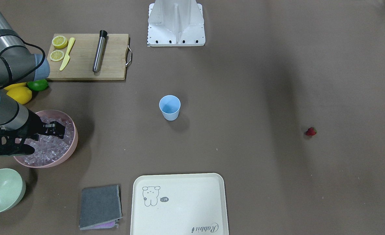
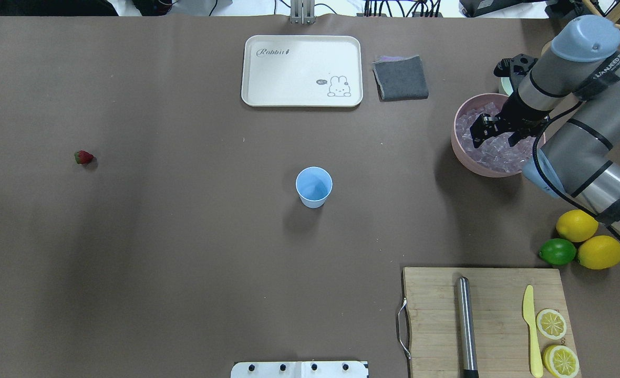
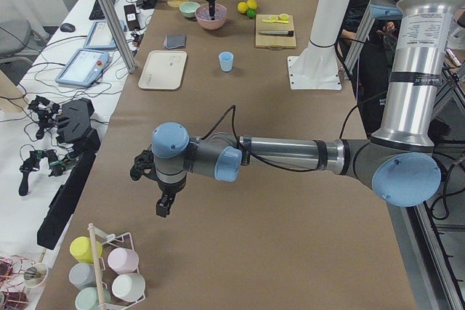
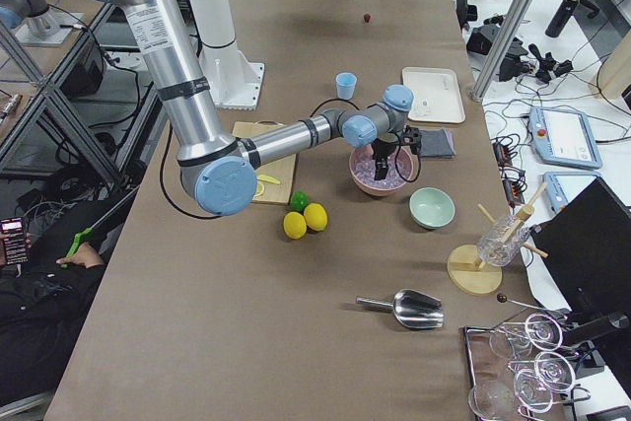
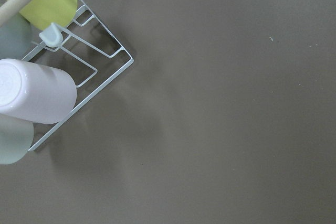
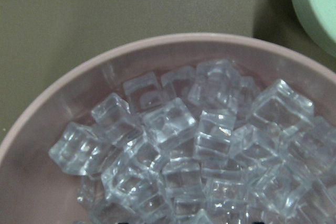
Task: Put ice and strawberries in cup
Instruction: 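Close the right gripper on an ice cube and lift it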
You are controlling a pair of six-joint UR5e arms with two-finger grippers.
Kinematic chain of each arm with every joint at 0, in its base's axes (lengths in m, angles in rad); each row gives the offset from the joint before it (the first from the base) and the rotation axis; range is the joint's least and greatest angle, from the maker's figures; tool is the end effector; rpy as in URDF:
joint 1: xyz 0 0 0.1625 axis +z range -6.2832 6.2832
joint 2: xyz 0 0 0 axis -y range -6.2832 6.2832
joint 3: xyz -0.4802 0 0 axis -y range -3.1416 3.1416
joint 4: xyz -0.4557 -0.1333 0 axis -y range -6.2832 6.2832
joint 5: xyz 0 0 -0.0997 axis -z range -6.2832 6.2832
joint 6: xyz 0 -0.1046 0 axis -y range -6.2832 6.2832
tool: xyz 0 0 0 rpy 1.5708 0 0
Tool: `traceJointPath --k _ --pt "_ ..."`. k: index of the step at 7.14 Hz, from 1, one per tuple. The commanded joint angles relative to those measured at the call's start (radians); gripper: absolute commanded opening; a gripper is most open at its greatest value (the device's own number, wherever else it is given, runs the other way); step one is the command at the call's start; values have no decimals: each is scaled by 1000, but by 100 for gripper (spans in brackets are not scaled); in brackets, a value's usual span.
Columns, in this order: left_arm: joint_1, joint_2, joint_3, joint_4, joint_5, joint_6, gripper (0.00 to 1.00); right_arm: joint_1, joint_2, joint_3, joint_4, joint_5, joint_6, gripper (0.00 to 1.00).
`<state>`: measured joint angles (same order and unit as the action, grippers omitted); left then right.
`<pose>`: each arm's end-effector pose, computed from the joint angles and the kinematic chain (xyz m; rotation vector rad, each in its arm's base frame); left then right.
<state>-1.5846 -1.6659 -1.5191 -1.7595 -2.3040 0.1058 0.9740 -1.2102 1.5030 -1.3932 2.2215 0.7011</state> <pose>-0.0718 -0.6148 0.6735 0.2651 0.7160 0.1726 -0.3537 -0.6450 0.5093 -0.0245 -0.7821 -0.0541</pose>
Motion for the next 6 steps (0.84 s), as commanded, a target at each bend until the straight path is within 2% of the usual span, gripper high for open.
traceJointPath --k 1,2,6 --pt "0 0 -4 0 0 0 98 0 -2 0 -1 6 -3 18" --pt "0 0 -4 0 0 0 98 0 -2 0 -1 9 -3 0" --pt "0 0 -12 0 0 -1 98 47 -3 71 -38 36 -6 0"
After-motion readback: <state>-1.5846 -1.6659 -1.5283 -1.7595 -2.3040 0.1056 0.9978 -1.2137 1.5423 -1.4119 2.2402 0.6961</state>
